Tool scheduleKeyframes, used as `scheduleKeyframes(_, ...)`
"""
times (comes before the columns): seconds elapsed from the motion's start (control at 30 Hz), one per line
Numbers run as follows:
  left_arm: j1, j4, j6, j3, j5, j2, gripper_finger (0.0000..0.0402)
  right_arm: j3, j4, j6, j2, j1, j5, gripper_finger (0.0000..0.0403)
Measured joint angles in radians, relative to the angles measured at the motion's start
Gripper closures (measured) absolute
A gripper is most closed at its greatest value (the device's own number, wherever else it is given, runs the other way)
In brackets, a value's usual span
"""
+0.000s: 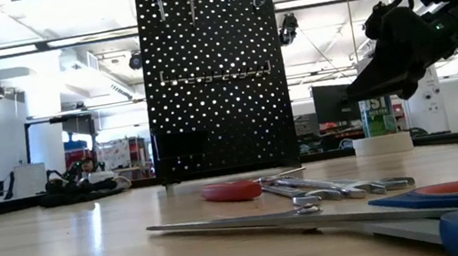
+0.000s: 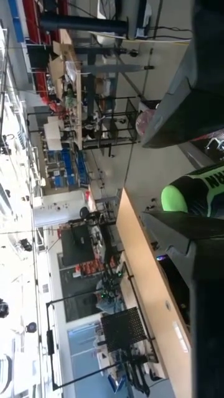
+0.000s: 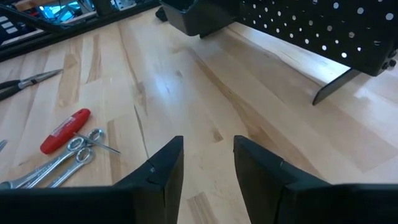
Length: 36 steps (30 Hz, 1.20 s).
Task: Hang tools onto peg board
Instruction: Hang the light green screwdriver on the pegboard, then hang the center combination wrench on the pegboard
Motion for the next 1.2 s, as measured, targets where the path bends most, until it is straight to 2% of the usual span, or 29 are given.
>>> scheduleKeyframes(0.13,-0.012,-0.035,0.019,0.019,0.0,-0.011,0.0236,0.0,0.0,0.0,0.0,0.0,0.0,0.0285)
scheduleKeyframes(0.33,-0.059,-0.192,-0.019,0.126,-0.003,-0.053,0.0236,0.0,0.006,0.02,0.0,0.0,0.0,0.0279)
scheduleKeyframes(0.43,-0.097,-0.321,-0.06,0.154,-0.004,-0.071,0.0236,0.0,0.02,0.084,0.0,0.0,-0.01,0.0272)
scheduleKeyframes(0.53,-0.145,-0.497,-0.161,0.131,-0.003,-0.099,0.0236,0.0,0.051,0.102,0.0,0.018,-0.054,0.0265)
scheduleKeyframes(0.63,-0.218,-0.55,-0.263,0.004,-0.035,-0.142,0.0236,-0.001,0.095,0.097,0.012,0.054,-0.048,0.0259)
scheduleKeyframes(0.77,-0.352,-0.458,-0.361,-0.243,-0.123,-0.195,0.0236,-0.002,0.243,0.067,0.099,0.096,-0.046,0.0254)
scheduleKeyframes(1.0,-0.617,-0.117,-0.515,-0.633,-0.287,-0.23,0.0236,0.04,0.376,0.06,0.36,0.125,-0.048,0.0265)
scheduleKeyframes(1.1,-0.693,0.049,-0.536,-0.748,-0.338,-0.211,0.0236,0.091,0.376,0.078,0.481,0.125,-0.075,0.0275)
scheduleKeyframes(1.2,-0.725,0.153,-0.58,-0.827,-0.347,-0.177,0.0236,0.169,0.378,0.142,0.602,0.129,-0.088,0.0284)
